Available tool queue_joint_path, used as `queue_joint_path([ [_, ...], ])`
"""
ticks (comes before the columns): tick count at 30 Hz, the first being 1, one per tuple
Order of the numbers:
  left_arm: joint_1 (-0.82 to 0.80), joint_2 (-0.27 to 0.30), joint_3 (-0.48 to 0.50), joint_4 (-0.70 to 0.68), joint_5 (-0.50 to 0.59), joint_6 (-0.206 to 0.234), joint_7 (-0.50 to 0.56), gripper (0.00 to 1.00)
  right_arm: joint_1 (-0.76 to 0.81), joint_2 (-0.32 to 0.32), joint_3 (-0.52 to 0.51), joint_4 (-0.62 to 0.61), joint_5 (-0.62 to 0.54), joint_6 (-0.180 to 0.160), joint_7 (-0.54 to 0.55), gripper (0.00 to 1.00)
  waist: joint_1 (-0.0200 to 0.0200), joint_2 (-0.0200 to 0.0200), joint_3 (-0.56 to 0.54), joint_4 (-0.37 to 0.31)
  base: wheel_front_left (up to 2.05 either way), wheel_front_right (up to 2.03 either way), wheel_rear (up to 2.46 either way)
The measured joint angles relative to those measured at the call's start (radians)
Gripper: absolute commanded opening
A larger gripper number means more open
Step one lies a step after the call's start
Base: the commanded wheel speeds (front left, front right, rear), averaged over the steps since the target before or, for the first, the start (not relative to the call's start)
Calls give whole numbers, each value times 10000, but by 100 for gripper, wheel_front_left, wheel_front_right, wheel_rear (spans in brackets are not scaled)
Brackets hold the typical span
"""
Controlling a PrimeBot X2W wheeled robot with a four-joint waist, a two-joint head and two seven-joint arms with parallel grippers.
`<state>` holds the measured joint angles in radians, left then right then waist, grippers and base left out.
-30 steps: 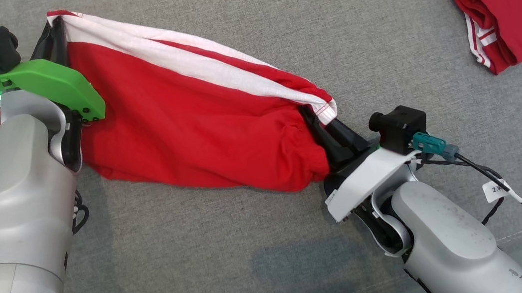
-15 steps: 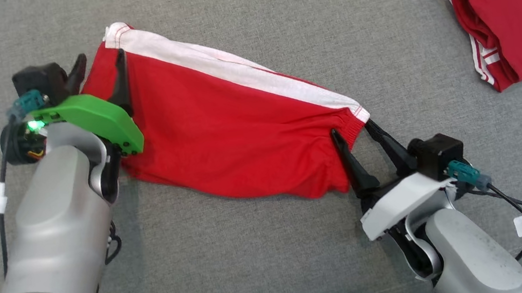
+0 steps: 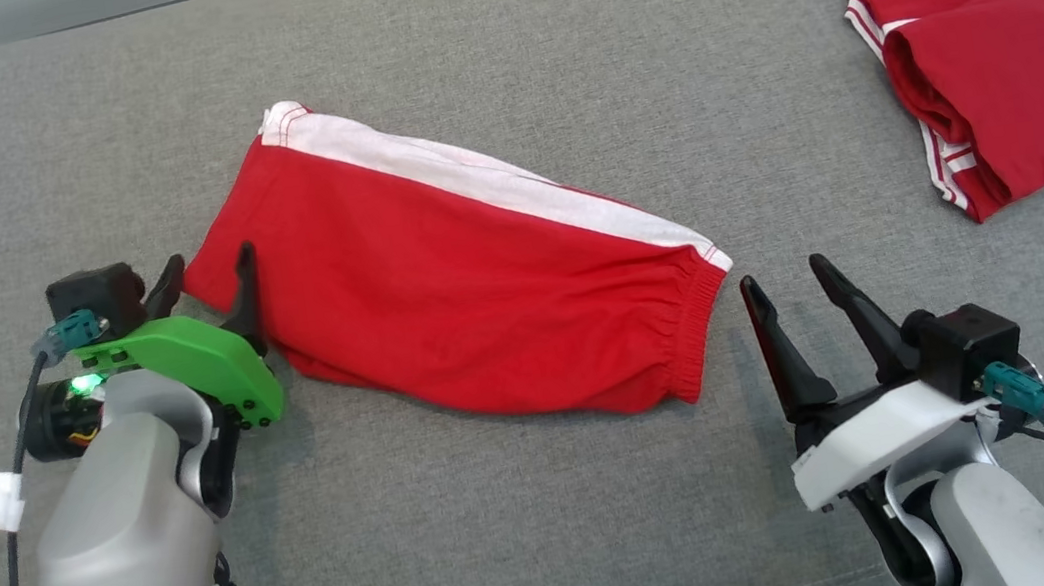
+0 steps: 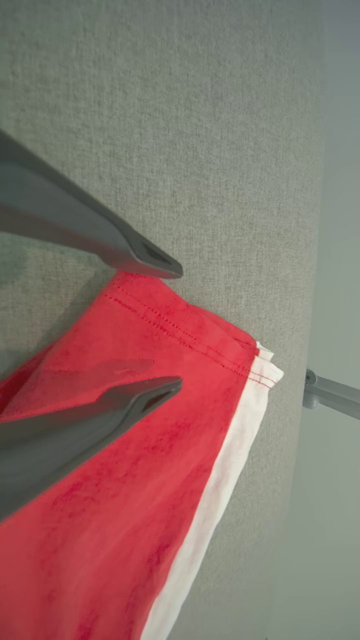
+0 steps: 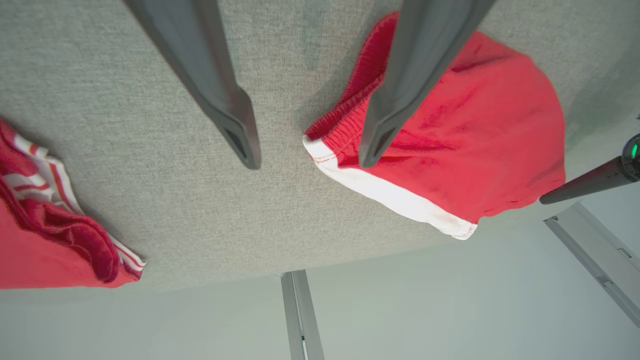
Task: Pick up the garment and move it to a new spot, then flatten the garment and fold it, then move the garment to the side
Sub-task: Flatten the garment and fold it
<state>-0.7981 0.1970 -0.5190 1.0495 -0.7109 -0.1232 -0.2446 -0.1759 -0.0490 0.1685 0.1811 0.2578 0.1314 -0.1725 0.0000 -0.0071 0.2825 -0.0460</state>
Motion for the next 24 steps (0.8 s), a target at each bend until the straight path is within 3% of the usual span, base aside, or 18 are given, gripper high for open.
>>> queue_joint_path([
  [9,17,345,543,543,-903,69,884,100,473,-2,-717,-1482,-176,0,247,100,0,0,-39,-515,0,0,0],
  [18,-12,454,359,612,-1083,-12,1795,97,630,-10,-1016,-2075,-142,-2,391,100,0,0,8,-812,0,0,0],
  [20,-29,460,320,635,-1154,-15,2006,79,633,-8,-1009,-2146,-111,-2,393,100,0,0,6,-847,0,0,0],
  [22,-57,468,272,694,-1160,-19,2194,49,635,-10,-995,-2190,-98,-2,401,100,0,0,9,-870,0,0,0],
  [23,-71,470,234,729,-1160,-29,2270,43,635,-10,-978,-2207,-71,-2,401,100,0,0,9,-880,0,0,0],
  [24,-73,472,219,752,-1166,-31,2288,26,635,-8,-957,-2222,-54,-2,391,100,0,0,11,-892,0,0,0],
])
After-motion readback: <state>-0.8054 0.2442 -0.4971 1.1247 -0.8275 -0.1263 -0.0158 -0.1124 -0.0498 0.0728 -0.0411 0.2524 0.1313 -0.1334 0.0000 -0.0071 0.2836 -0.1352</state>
